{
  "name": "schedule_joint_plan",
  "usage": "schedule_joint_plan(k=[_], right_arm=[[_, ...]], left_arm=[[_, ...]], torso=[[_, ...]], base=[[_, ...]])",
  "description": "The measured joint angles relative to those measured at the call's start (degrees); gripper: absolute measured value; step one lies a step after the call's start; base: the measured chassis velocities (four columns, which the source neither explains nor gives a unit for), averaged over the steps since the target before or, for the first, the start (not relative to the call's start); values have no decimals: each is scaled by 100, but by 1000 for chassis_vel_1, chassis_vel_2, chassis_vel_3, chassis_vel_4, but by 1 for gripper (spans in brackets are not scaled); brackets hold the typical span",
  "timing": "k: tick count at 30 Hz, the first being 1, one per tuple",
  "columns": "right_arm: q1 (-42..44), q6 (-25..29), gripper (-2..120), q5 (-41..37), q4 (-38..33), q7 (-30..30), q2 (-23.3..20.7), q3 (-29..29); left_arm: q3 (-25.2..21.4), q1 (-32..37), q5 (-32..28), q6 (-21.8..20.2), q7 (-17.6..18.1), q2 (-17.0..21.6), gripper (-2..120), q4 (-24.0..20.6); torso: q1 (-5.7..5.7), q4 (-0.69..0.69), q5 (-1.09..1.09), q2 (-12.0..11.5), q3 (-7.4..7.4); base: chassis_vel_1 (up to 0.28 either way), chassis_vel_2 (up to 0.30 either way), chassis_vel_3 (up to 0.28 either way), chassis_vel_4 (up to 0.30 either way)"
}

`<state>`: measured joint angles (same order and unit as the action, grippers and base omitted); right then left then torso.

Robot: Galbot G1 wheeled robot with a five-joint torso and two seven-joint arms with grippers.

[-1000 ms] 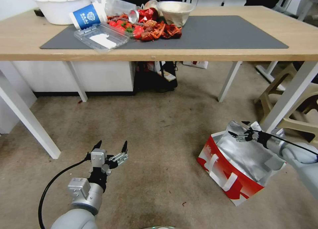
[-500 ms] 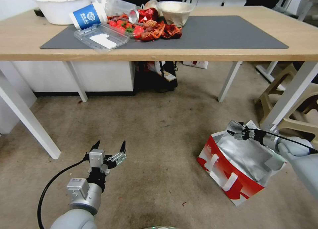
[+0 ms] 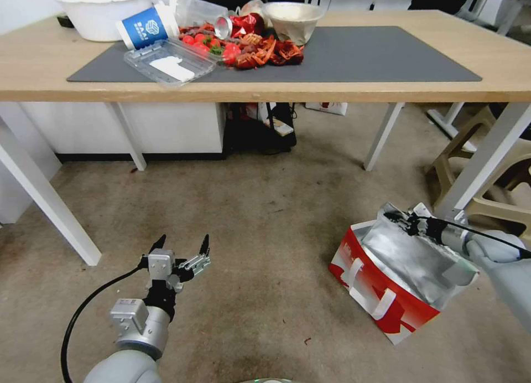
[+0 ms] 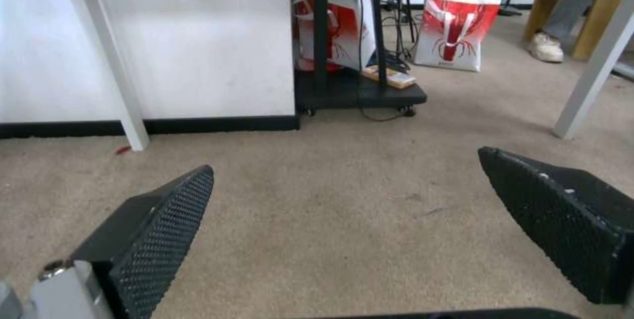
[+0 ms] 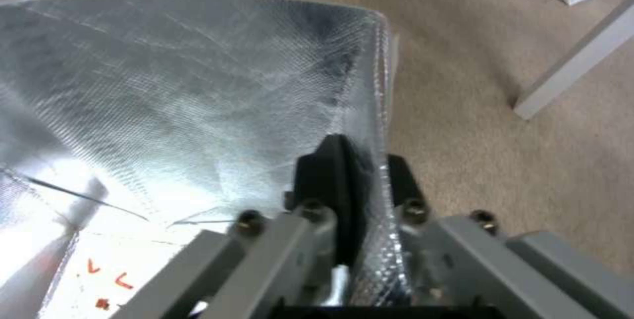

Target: Pick up the food delivery bag from the floor and place it on the table.

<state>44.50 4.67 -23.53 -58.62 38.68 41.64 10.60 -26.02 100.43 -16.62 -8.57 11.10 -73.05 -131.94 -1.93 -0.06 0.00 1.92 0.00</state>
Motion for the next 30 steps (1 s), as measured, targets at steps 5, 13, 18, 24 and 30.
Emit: schedule_joint_plan(k=[5,13,18,24,30], right_arm=[[428,80,0,-205,-496,237,-145,280],[1166,59,0,-815,-1571,877,-402,793],[1575,-186,0,-1352,-2351,1174,-586,1176],[2030,-672,0,-2058,-3186,1595,-775,1635],[2406,-1265,0,-2857,-3842,2218,-952,1987]], left_arm=[[0,1,22,29,35,-3,100,-18],[-21,24,37,28,18,4,100,-73],[-38,36,39,9,-61,10,100,-80],[-68,32,37,0,-84,7,100,-78],[-74,22,17,3,-121,1,100,-62]], torso=[[0,-1,0,0,0],[0,-2,-1,1,0],[0,-1,-1,1,0],[0,-1,-1,1,0],[0,-1,-1,1,-1]], base=[[0,0,0,0],[0,0,0,0],[0,0,0,0],[0,0,0,0],[0,0,0,0]])
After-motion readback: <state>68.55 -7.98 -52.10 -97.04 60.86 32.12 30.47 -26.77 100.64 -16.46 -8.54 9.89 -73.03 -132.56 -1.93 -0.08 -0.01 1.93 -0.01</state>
